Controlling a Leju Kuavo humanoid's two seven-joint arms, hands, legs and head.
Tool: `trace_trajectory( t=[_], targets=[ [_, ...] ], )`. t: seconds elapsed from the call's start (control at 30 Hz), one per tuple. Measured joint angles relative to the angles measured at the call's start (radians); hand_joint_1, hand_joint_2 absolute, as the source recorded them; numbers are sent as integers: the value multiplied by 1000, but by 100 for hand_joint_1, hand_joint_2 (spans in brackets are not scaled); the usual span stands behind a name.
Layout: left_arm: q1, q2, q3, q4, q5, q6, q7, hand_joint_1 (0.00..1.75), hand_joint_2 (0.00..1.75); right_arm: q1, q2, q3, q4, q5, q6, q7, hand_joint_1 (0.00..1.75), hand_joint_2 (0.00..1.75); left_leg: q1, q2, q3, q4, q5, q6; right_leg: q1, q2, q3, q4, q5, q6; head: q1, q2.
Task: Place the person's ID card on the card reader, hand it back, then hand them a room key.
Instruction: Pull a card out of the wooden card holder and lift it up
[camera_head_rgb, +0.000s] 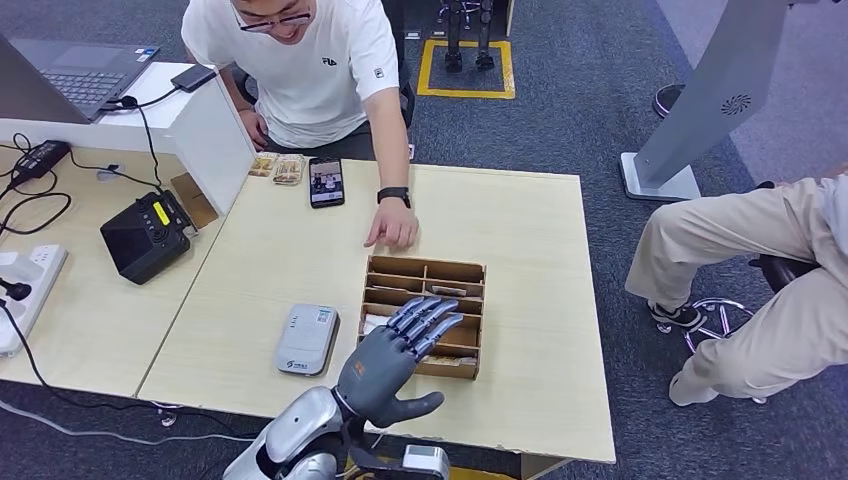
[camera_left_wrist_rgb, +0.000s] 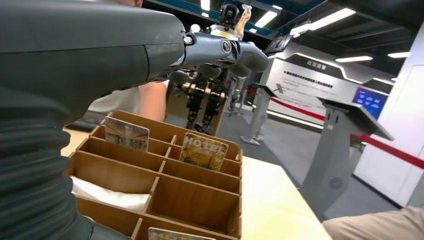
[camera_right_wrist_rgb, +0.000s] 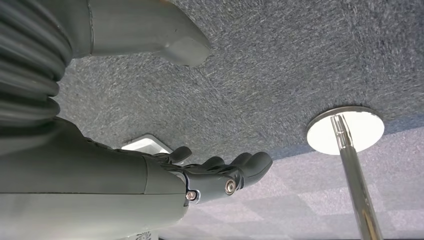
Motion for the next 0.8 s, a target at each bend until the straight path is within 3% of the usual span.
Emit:
trace_trajectory(
  t=[0.8],
  targets=[
    [-20,-36,-1,131,-261,165,283,0,175,1,0,0,-1,15,0,40,0,175,0,0,0,0,0,0,0,0,0,0,0,0,0,0]
  ],
)
